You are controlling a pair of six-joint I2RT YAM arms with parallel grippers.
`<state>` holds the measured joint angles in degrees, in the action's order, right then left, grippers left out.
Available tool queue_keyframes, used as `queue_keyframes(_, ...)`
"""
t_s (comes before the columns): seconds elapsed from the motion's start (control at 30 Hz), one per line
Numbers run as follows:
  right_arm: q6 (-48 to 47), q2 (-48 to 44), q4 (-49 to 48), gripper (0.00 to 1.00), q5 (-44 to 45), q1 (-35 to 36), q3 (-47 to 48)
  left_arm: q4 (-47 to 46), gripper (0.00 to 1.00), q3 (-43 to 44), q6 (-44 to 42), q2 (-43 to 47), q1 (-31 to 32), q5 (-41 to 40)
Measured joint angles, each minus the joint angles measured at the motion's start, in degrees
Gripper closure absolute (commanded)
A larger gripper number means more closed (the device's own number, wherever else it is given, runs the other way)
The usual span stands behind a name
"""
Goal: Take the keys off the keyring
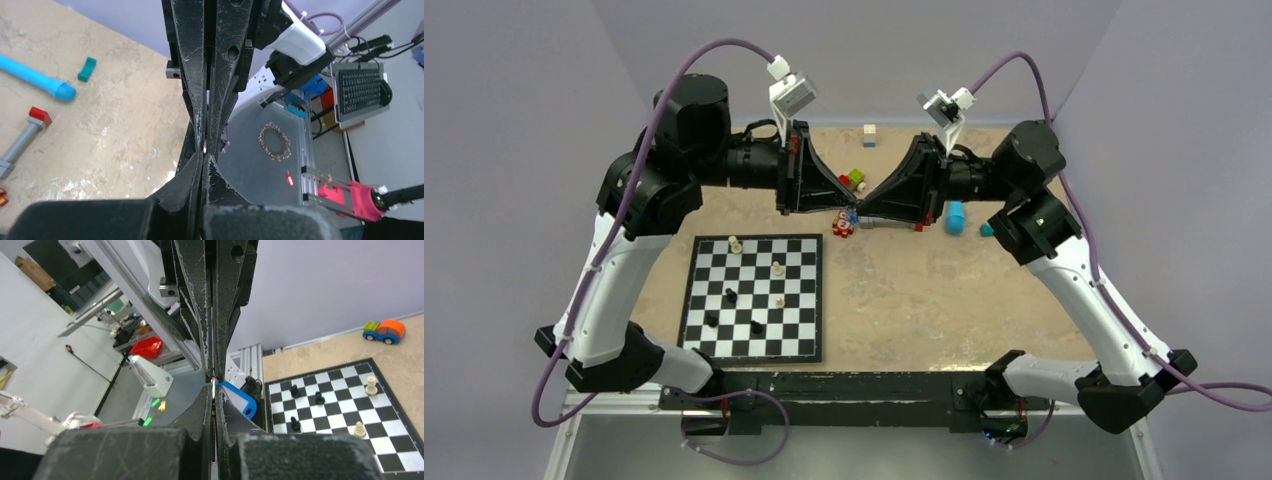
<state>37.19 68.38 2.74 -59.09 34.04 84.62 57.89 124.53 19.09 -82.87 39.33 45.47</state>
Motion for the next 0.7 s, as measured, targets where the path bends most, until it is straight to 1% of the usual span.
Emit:
queue_keyframes(0.1,2.3,0.1,-3.8,1.0,1.3,0.0,0.0,-5.3,1.0,-3.0,3.0,2.3,0.0,-1.8)
queue_keyframes(0.27,6.8,1.7,-12.7,1.0,2.6,-0.1,0.0,-14.3,1.0,-7.3,7.8,5.4,-0.3,-4.5)
queue_keyframes(0.4,9.8,3.8,-18.9,1.0,2.6,-0.7,0.8,-17.7,1.0,-7.7,9.9,5.7,-0.7,-6.4)
queue_keyframes(0.7,12.4,8.6,-25.3,1.0,3.1,-1.0,6.6,-23.8,1.0,-7.8,12.0,6.4,-1.0,-11.8)
